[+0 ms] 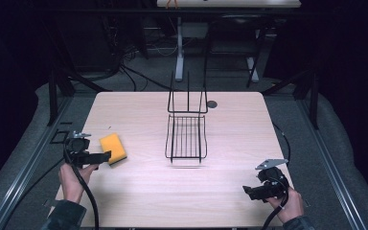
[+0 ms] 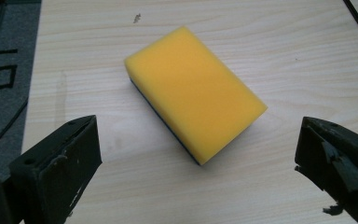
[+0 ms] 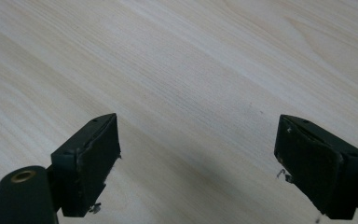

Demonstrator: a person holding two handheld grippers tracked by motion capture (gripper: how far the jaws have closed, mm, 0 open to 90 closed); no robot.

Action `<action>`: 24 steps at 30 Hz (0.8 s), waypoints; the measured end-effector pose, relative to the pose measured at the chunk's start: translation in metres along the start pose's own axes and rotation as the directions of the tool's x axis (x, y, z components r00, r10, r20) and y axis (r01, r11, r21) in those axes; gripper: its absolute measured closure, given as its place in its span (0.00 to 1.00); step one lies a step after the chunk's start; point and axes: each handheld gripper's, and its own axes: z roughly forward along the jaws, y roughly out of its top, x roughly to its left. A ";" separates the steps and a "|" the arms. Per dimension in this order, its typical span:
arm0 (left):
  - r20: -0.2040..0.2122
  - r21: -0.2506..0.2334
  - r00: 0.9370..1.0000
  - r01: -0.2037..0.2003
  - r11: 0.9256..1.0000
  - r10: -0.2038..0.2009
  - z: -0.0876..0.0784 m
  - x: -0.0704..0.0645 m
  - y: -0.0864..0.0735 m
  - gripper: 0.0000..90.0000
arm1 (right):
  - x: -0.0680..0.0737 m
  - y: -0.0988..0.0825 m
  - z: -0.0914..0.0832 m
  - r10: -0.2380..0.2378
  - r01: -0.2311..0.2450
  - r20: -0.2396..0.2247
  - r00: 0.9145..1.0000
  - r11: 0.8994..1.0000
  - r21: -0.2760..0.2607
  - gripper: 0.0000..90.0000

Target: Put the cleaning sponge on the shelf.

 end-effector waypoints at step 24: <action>0.011 0.108 0.999 0.034 0.994 -0.035 0.048 -0.011 0.024 0.00 | 0.001 0.001 0.003 0.005 -0.005 -0.009 1.000 1.000 0.017 0.15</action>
